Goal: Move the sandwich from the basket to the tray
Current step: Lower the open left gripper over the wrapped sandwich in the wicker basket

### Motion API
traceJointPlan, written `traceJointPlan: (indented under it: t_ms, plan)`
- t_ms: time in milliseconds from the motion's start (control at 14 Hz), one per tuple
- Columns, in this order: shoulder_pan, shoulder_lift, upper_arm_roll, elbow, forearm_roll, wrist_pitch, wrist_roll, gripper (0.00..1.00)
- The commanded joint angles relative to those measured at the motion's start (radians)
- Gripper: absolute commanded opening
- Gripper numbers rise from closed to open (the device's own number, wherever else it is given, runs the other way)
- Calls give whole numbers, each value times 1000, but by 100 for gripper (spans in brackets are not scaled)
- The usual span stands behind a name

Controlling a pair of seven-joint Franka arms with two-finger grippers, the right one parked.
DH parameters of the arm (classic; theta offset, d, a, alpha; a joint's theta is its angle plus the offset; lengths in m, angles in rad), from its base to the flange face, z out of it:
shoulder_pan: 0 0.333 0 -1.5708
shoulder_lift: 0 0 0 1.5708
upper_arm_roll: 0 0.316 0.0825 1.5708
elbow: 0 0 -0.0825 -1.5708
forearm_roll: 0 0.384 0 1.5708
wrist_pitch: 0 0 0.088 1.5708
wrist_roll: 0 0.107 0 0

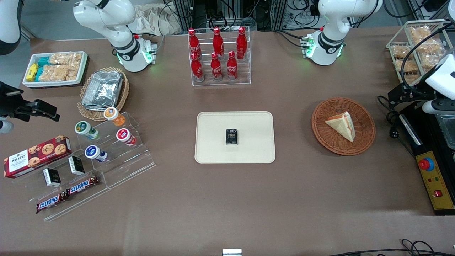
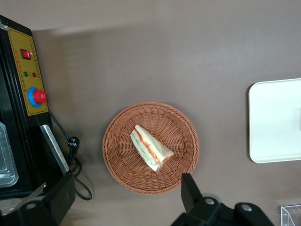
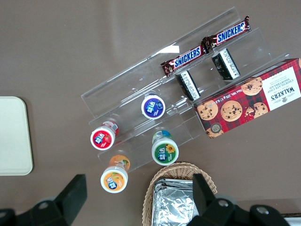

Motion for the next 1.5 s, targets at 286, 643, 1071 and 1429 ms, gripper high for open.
traceJointPlan:
  t_ms: [286,643,1071,1429]
  plan:
    - [-1,11,3,67,7,-85,-3,100]
    - [-4,6,1,13,-43,-98,-313,100]
    - [-1,-132,0,-360,-60,179,-633,100]
    - [-3,-167,-3,-619,-57,393,-753,100]
